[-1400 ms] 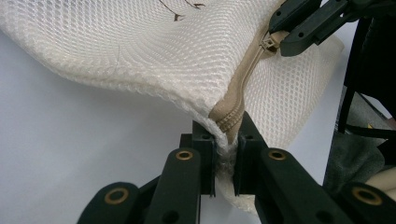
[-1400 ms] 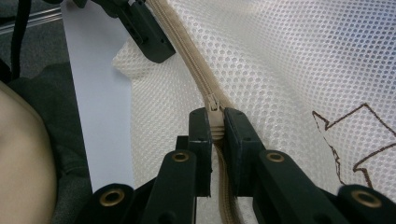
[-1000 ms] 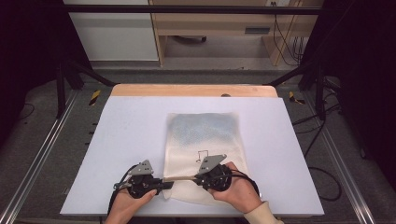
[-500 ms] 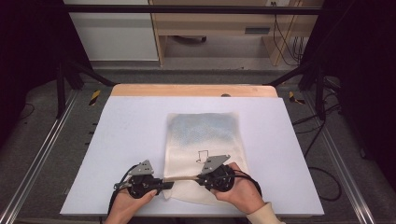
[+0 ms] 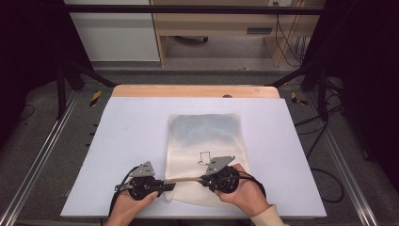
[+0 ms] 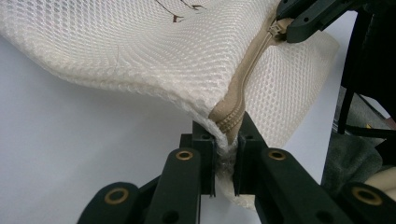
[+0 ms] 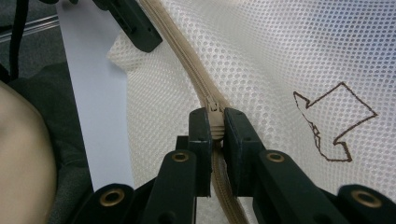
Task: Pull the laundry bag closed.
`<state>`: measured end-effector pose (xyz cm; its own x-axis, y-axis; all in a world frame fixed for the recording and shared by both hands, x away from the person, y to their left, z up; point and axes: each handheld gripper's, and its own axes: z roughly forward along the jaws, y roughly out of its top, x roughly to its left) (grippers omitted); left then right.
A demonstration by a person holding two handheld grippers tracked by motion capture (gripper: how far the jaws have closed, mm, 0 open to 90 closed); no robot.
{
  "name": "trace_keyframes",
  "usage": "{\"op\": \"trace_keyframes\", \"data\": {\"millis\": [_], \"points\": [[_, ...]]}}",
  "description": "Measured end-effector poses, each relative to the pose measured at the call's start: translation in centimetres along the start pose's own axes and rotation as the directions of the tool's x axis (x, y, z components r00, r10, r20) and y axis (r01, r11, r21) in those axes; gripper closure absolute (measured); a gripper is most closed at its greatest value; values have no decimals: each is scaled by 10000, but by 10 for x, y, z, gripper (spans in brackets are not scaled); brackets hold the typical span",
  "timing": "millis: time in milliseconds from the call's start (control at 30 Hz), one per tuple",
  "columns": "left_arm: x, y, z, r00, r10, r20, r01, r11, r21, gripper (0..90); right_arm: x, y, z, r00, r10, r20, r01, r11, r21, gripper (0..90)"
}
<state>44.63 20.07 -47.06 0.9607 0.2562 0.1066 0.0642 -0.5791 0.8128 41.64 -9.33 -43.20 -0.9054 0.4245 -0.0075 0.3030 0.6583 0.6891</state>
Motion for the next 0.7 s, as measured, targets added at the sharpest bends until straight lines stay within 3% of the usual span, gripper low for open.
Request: {"op": "trace_keyframes", "data": {"millis": [700], "points": [[-1,1,0,10000,31,-11,-31,10000,0,819,-2,-4,-6,10000,59,69,-59,10000,-43,822]]}}
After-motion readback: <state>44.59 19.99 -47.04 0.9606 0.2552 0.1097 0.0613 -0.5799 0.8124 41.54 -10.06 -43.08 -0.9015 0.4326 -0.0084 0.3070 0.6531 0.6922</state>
